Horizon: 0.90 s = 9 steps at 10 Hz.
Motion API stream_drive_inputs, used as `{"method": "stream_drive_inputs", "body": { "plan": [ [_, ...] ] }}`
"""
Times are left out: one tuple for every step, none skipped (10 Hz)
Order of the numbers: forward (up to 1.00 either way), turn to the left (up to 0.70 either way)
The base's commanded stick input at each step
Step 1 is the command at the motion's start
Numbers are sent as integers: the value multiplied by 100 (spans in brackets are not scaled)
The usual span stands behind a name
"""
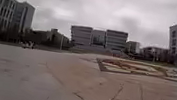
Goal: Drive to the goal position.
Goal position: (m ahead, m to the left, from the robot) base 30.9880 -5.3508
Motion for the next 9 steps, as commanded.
{"method": "stream_drive_inputs", "body": {
  "plan": [
    [100,0],
    [100,0],
    [100,0],
    [100,0],
    [100,0],
    [100,0],
    [100,0],
    [100,0],
    [100,0]
  ]
}}
